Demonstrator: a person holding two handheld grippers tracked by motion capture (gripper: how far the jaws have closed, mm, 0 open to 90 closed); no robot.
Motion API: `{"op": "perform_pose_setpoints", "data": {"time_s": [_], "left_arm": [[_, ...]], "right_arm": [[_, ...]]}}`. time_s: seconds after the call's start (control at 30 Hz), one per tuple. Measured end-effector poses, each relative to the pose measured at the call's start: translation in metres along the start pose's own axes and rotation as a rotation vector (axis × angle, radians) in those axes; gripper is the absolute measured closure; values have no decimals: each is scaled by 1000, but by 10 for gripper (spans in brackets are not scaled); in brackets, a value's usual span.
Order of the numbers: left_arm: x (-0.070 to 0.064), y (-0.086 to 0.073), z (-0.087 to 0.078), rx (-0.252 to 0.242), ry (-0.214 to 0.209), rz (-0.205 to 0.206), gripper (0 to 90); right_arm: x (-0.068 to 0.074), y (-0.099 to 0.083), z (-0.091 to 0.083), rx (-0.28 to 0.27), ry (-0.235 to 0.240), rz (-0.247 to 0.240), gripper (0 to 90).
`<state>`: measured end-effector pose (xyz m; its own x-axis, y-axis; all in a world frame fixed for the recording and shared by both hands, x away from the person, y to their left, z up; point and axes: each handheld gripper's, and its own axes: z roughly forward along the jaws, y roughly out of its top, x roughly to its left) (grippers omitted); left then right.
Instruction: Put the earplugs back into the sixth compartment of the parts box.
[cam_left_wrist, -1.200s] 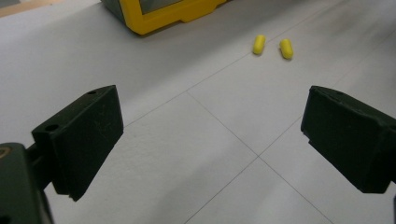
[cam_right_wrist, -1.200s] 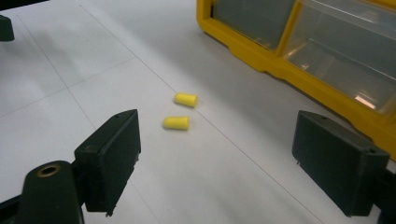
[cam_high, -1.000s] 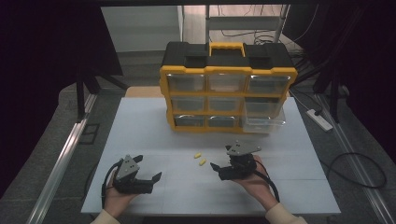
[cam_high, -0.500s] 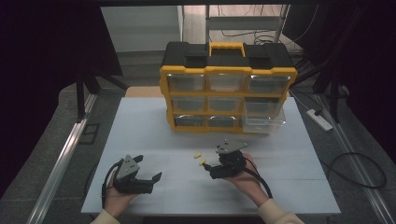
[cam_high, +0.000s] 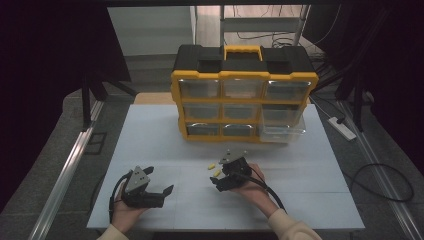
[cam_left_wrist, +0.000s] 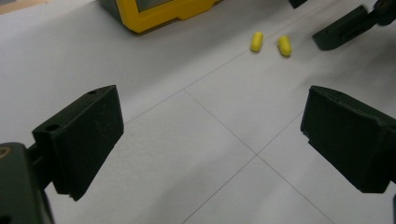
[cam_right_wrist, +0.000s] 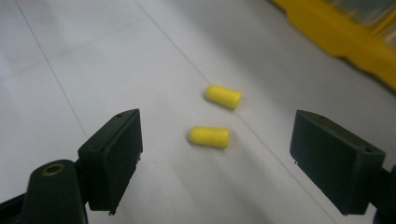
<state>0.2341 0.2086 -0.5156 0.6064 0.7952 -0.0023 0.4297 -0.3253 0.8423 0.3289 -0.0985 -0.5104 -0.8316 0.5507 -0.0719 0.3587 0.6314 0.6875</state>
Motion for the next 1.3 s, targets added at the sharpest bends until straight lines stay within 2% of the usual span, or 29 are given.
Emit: {"op": "perform_pose_setpoints", "data": {"time_s": [0.1, 0.23, 0.33, 0.47, 0.67, 0.77, 0.9, 1.03, 1.1, 1.3], "left_arm": [[0, 0, 0, -2, -1, 1, 56], [0, 0, 0, -1, -2, 2, 57], [0, -1, 0, -2, -2, 3, 57], [1, -1, 0, -2, -3, 2, 57], [1, -1, 0, -3, -3, 6, 58], [1, -1, 0, -1, -4, 6, 58], [1, -1, 0, -2, -5, 6, 58], [0, -1, -1, -6, -9, 5, 58], [1, -1, -1, -6, -10, 5, 58], [0, -1, -1, -7, -13, 4, 58]], "right_arm": [[1, -1, 8, 27, 4, -5, 182], [2, -1, 13, 38, 2, -13, 208], [1, -1, 16, 44, 14, -9, 259], [3, 0, 20, 62, 6, -25, 325], [3, 1, 22, 66, 22, -12, 473], [3, 1, 22, 74, 38, 18, 546], [3, 1, 21, 70, 35, 18, 658], [3, 1, 21, 67, 31, 13, 686], [3, 1, 19, 70, 14, -4, 690], [1, 4, 5, 5, 4, -6, 693]]}}
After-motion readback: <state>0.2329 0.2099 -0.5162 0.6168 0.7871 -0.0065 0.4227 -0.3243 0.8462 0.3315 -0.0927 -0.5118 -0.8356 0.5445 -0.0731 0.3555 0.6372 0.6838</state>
